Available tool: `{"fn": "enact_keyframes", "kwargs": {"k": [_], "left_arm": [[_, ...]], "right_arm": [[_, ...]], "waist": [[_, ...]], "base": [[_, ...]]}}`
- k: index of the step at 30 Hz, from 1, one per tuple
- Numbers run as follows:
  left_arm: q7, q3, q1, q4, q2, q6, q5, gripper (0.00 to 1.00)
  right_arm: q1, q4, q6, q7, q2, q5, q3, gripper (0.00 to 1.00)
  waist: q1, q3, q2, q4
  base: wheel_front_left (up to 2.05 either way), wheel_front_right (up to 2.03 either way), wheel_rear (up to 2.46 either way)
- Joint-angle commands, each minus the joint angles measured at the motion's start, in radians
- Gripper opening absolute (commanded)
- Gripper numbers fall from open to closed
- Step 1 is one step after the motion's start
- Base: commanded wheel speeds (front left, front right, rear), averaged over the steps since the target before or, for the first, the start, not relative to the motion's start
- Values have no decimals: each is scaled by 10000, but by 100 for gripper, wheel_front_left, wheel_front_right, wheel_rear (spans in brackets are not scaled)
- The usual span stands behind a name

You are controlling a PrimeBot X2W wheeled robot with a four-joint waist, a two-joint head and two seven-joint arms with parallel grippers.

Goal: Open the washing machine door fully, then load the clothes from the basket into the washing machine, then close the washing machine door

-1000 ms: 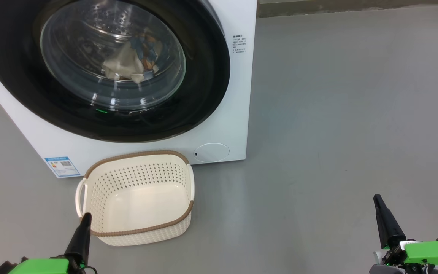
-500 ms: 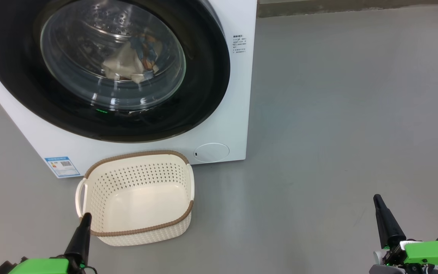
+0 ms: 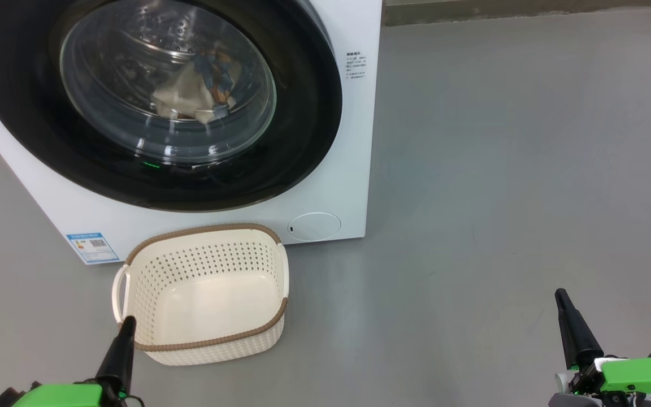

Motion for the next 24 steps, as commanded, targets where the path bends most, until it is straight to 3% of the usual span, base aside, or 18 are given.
{"fn": "enact_keyframes", "kwargs": {"k": [1, 24], "left_arm": [[57, 340, -411, -197, 204, -73, -75, 0], [57, 340, -411, -197, 204, -73, -75, 0]], "right_arm": [[-413, -247, 16, 85, -36, 32, 219, 0], [-413, -247, 16, 85, -36, 32, 219, 0]], "waist": [[0, 0, 0, 0], [0, 0, 0, 0]], "base": [[0, 0, 0], [0, 0, 0]]}}
